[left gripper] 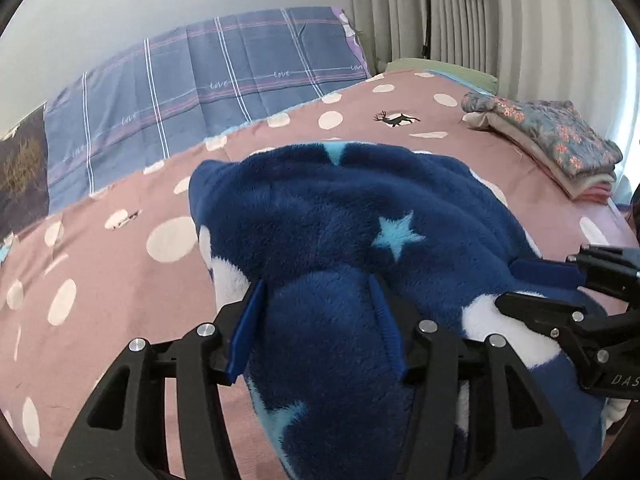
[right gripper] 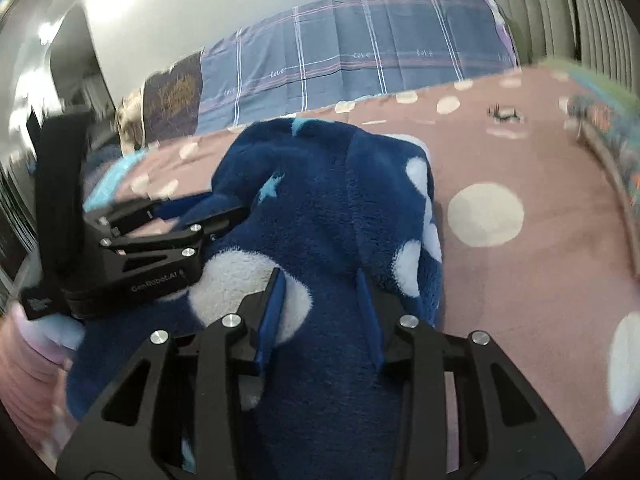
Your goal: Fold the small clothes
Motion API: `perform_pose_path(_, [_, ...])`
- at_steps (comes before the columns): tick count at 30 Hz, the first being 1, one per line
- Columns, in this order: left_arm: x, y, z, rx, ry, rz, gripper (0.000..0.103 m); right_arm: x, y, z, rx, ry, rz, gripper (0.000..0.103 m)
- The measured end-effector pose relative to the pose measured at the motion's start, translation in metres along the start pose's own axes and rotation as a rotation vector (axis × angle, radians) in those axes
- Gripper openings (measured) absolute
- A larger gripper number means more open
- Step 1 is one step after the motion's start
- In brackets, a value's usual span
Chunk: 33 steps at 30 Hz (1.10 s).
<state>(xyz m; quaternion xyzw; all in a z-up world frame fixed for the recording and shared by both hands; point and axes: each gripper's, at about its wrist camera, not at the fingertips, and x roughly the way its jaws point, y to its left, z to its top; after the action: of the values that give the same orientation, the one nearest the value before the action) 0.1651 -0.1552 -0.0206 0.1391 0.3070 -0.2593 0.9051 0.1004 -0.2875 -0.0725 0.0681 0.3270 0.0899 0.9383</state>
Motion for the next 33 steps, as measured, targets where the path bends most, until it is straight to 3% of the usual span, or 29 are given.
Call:
perform_pose_path(4, [-0.023, 0.015, 0.012, -0.046, -0.029, -0.080, 0.054, -0.015, -0.005, 0.018, 0.055, 0.040, 0.046, 0.037])
perform_pose_path(7, [-0.035, 0.018, 0.035, -0.027, -0.089, -0.076, 0.054, -0.031, -0.004, 0.042, 0.031, -0.023, 0.039, 0.045])
perform_pose_path(10, [-0.025, 0.015, 0.062, 0.009, -0.115, -0.030, 0.056, -0.019, -0.006, 0.080, 0.021, -0.051, 0.033, 0.046])
perform_pose_path(11, [-0.012, 0.017, 0.071, 0.020, -0.099, -0.008, 0.063, -0.011, -0.010, 0.088, 0.047, -0.042, 0.057, 0.046])
perform_pose_path(13, [0.016, 0.022, 0.074, 0.024, -0.035, 0.029, 0.067, 0.009, -0.014, 0.096, 0.076, -0.011, 0.075, 0.046])
perform_pose_path(14, [0.052, 0.026, 0.064, 0.031, 0.061, 0.095, 0.074, 0.028, -0.015, 0.095, 0.053, 0.027, 0.031, 0.049])
perform_pose_path(15, [0.074, 0.029, 0.053, 0.020, 0.108, 0.090, 0.079, 0.056, -0.018, 0.086, 0.023, 0.105, -0.042, 0.050])
perform_pose_path(17, [0.089, 0.045, 0.037, -0.108, 0.099, 0.004, 0.080, 0.088, -0.031, 0.067, 0.065, 0.167, -0.020, 0.049])
perform_pose_path(19, [0.083, 0.042, 0.036, -0.094, 0.078, 0.022, 0.080, 0.080, -0.046, 0.069, 0.146, 0.151, 0.050, 0.046])
perform_pose_path(27, [0.072, 0.040, 0.036, -0.091, 0.042, 0.055, 0.081, 0.077, -0.037, 0.066, 0.098, 0.127, 0.022, 0.047])
perform_pose_path(29, [0.054, 0.043, 0.038, -0.094, 0.018, 0.057, 0.080, 0.065, -0.039, 0.067, 0.107, 0.100, 0.034, 0.047])
perform_pose_path(30, [0.038, 0.044, 0.037, -0.104, 0.001, 0.058, 0.080, 0.049, -0.038, 0.066, 0.110, 0.068, 0.001, 0.047])
perform_pose_path(32, [0.005, 0.042, 0.033, -0.097, -0.053, 0.034, 0.080, 0.010, -0.039, 0.058, 0.121, 0.008, -0.098, 0.058])
perform_pose_path(33, [-0.019, 0.038, 0.028, -0.077, -0.096, 0.014, 0.080, -0.012, -0.041, 0.050, 0.134, -0.021, -0.087, 0.060])
